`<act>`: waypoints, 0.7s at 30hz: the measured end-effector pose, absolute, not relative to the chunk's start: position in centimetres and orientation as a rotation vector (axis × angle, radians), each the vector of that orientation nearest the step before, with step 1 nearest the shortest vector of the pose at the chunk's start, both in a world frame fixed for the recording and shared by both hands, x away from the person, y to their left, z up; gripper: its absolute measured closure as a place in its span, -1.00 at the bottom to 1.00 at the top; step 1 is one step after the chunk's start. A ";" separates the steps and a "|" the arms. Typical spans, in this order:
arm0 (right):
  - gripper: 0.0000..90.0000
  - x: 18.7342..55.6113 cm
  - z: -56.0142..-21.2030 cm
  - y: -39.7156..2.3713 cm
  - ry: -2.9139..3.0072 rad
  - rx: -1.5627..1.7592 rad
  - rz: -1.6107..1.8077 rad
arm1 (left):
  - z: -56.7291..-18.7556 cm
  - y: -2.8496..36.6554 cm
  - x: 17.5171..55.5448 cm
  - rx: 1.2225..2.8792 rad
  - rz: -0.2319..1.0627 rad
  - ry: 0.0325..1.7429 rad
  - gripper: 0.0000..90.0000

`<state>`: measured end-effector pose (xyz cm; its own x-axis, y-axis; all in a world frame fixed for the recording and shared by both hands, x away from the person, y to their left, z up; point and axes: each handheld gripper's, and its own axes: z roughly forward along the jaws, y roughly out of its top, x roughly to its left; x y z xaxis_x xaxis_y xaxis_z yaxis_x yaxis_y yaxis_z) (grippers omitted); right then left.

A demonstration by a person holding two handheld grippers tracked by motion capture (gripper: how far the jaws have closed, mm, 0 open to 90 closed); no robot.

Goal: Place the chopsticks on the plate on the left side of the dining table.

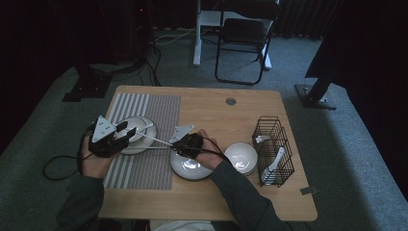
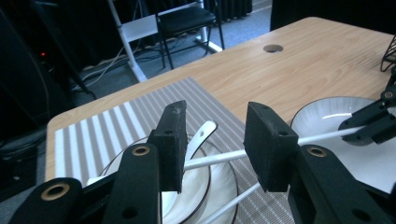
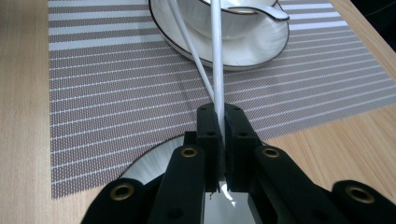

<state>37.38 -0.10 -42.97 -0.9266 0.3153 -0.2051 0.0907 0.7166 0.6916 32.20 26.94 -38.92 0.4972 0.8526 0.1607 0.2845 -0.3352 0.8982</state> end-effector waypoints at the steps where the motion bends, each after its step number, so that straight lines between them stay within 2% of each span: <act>1: 0.92 37.4 -43.0 0.0 2.615 0.313 1.037 | -39.0 27.1 32.0 1.863 0.817 0.952 0.33; 15: 0.92 38.6 -44.0 1.6 2.645 0.297 1.028 | -41.2 29.4 30.6 1.837 0.839 1.069 0.34; 21: 0.92 38.9 -44.2 2.6 2.652 0.270 1.020 | -42.7 30.5 29.9 1.831 0.832 1.140 0.43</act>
